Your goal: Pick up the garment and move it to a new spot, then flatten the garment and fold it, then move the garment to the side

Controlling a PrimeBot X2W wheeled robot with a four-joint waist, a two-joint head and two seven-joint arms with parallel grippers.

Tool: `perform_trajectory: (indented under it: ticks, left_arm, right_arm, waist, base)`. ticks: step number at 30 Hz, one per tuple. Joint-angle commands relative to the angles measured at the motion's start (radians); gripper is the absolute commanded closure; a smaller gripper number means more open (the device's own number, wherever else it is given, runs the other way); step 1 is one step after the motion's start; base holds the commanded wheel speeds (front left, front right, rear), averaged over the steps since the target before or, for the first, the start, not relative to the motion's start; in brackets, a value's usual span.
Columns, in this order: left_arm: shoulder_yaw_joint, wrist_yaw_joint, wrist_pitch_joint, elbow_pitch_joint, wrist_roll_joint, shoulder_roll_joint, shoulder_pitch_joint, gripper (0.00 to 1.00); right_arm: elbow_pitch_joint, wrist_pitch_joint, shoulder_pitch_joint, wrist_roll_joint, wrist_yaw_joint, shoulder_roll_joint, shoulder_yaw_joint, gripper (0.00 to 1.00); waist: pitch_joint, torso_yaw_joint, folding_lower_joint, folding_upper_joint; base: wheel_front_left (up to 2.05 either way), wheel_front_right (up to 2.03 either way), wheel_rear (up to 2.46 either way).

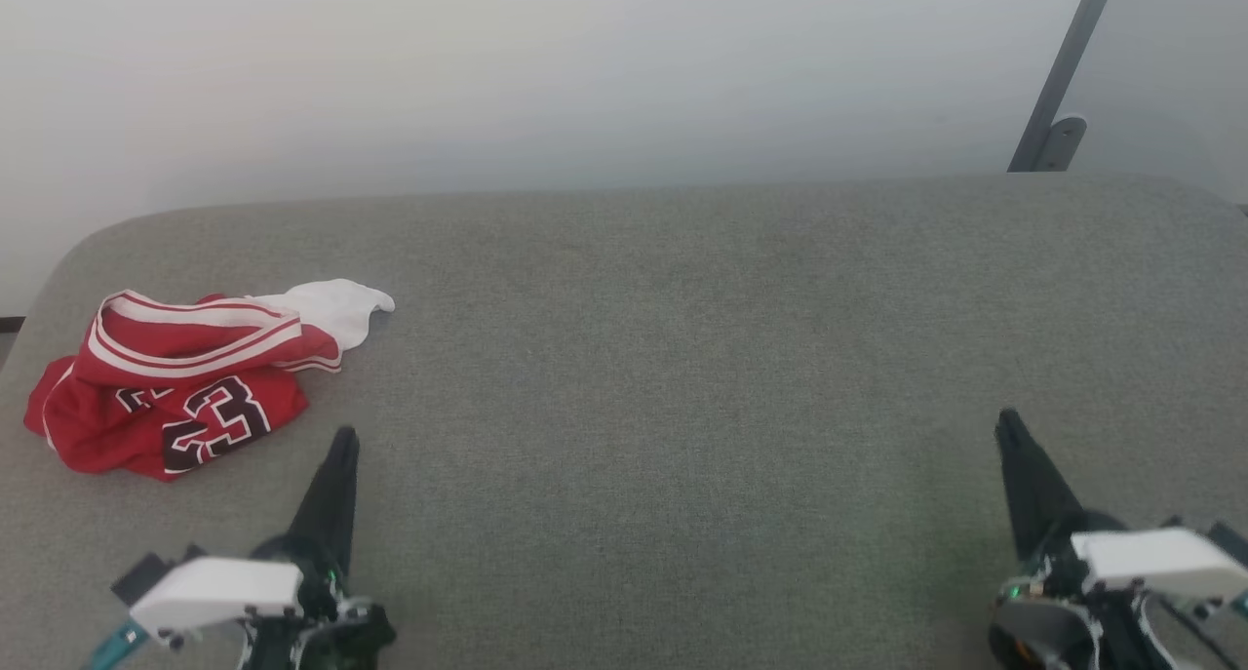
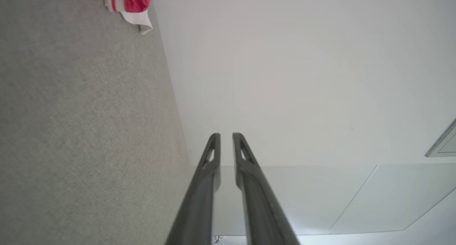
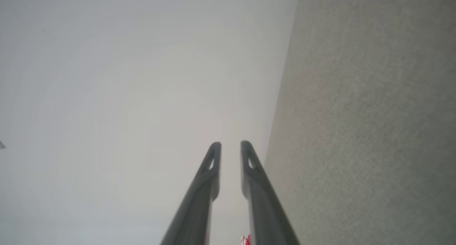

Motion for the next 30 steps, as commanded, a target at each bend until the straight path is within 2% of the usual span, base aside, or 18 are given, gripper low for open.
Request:
perform_trajectory:
  ticks: [1,8,13,20,30]
  left_arm:
    - [0.000,0.000,-0.001,0.005,0.001,0.000,0.004,0.00]
    - [-0.004,0.000,-0.027,0.007,0.025,0.002,-0.009,0.00]
    - [-0.016,0.000,-0.054,0.006,0.071,0.016,-0.022,0.00]
    - [-0.024,0.010,-0.086,0.003,0.199,0.033,-0.038,0.00]
    - [-0.026,0.026,-0.132,-0.023,0.483,0.038,-0.038,0.00]
  right_arm:
    - [0.007,0.000,0.005,0.000,0.000,0.001,0.000,0.00]
    - [0.027,-0.009,-0.017,-0.003,0.000,-0.006,-0.003,0.00]
    - [0.031,-0.033,-0.039,-0.048,0.000,-0.028,0.015,0.00]
    - [0.034,-0.079,-0.060,-0.150,0.000,-0.069,0.065,0.00]
    - [0.049,-0.132,-0.099,-0.406,0.000,-0.120,0.124,0.00]
  waist:
    - [0.000,0.000,0.0000,0.0000]
    - [0.000,0.001,0.0000,0.0000]
    - [0.001,0.002,0.0000,0.0000]
    - [0.001,0.003,0.0000,0.0000]
    - [0.002,0.006,0.0000,0.0000]
  base:
    - [0.00,0.00,0.00]
    - [0.00,0.00,0.00]
    - [0.00,0.00,0.00]
    - [0.00,0.00,0.00]
    - [0.00,0.00,0.00]
